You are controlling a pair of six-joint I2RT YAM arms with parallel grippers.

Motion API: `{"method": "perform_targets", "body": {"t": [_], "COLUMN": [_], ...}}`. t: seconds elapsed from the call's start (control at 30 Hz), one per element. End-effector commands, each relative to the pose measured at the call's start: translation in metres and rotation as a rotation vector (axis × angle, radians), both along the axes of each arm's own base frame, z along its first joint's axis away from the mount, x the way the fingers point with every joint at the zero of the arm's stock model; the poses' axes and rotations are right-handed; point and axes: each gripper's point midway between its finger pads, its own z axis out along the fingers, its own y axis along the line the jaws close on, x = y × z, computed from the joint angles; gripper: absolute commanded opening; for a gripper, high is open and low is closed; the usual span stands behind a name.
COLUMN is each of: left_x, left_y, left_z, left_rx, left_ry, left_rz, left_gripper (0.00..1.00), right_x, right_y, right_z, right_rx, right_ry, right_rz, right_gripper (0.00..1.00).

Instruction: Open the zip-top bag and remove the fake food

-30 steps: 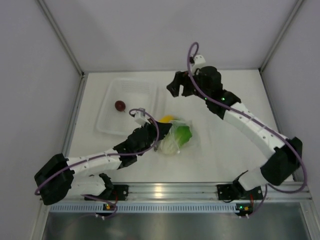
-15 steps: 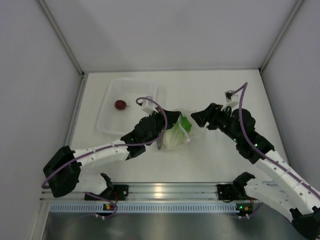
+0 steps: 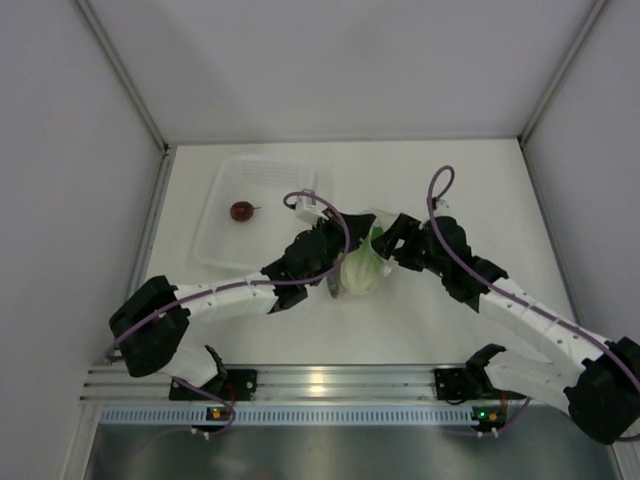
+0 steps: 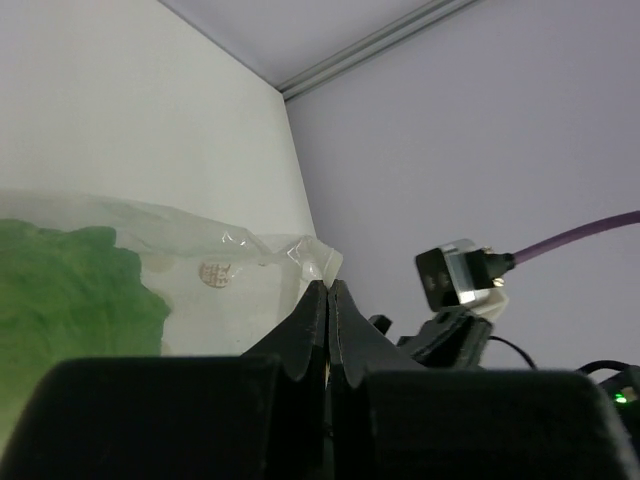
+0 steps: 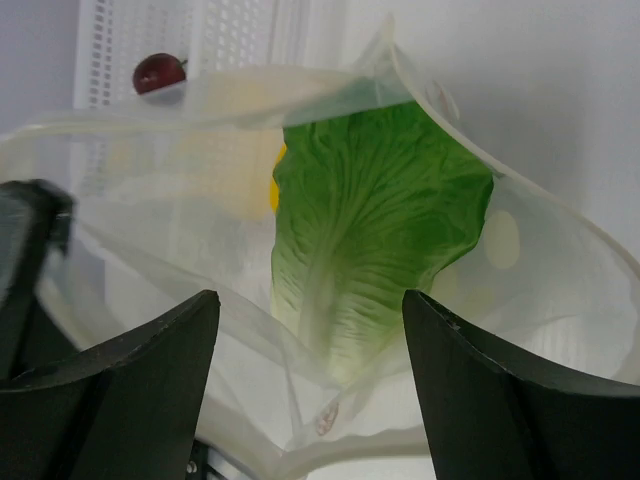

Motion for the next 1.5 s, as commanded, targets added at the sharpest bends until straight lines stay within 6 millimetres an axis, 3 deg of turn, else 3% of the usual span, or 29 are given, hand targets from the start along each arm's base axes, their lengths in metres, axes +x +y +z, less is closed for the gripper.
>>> {"method": "perform_targets", "body": {"t": [0.0,0.13,0.2,0.23,0.3,0.43,0.5,0.6,0.73,0.83,1.0,1.1,1.17,1.2,1.23,1.27,1.47], "left_x": [0.005,0.003,0.001,-0.002,-0.002,-0.002,-0.001,-0.002,-0.002,-0.003,-0.005,-0.006,-0.007,-0.008,-0.008,-0.010,-0.018], "left_y": [-0.006,-0.002,0.001,0.004,0.005,0.008,0.009,0.008,0.007,0.015,0.027,0.029,0.028,0.028,0.026,0.023,0.018], "left_z": [0.082,0.098,0.098,0.105,0.103,0.078,0.068,0.049,0.022,0.003,-0.023,-0.033,-0.038,-0.041,-0.042,-0.043,-0.025], "left_rx": [-0.226,-0.276,-0.290,-0.323,-0.326,-0.308,-0.309,-0.295,-0.269,-0.252,-0.210,-0.185,-0.179,-0.175,-0.173,-0.172,-0.185], "left_ry": [-0.137,-0.187,-0.209,-0.235,-0.232,-0.184,-0.157,-0.119,-0.070,-0.038,-0.004,0.005,0.016,0.020,0.023,0.023,-0.042], "left_rz": [0.012,0.018,0.019,0.020,0.019,0.030,0.036,0.031,0.033,0.053,0.085,0.089,0.082,0.076,0.069,0.052,-0.008], "left_gripper": [0.00,0.00,0.00,0.00,0.00,0.00,0.00,0.00,0.00,0.00,0.00,0.00,0.00,0.00,0.00,0.00,0.00], "right_x": [0.031,0.048,0.048,0.053,0.060,0.065,0.067,0.068,0.068,0.062,0.047,0.031,0.028,0.020,0.027,0.023,0.015], "right_y": [0.009,0.010,0.020,0.024,0.017,-0.003,-0.008,0.009,0.041,0.052,0.055,0.069,0.083,0.083,0.090,0.095,0.111], "right_z": [0.018,0.004,-0.011,-0.008,-0.029,-0.046,-0.045,-0.049,-0.049,-0.059,-0.094,-0.108,-0.094,-0.098,-0.080,-0.075,-0.052], "right_rx": [0.049,0.060,0.041,0.021,-0.054,-0.135,-0.115,-0.056,-0.024,-0.024,-0.154,-0.142,-0.045,-0.008,0.050,0.081,0.176], "right_ry": [-0.031,0.009,0.058,0.056,0.120,0.142,0.119,0.119,0.126,0.145,0.207,0.239,0.188,0.208,0.137,0.131,0.078], "right_rz": [-0.060,-0.077,-0.022,-0.010,-0.050,-0.149,-0.189,-0.126,0.032,0.100,0.162,0.243,0.288,0.282,0.289,0.316,0.431], "right_gripper": [0.76,0.77,0.79,0.79,0.80,0.81,0.82,0.84,0.96,0.99,0.99,1.00,1.00,0.99,0.99,0.98,0.99]}}
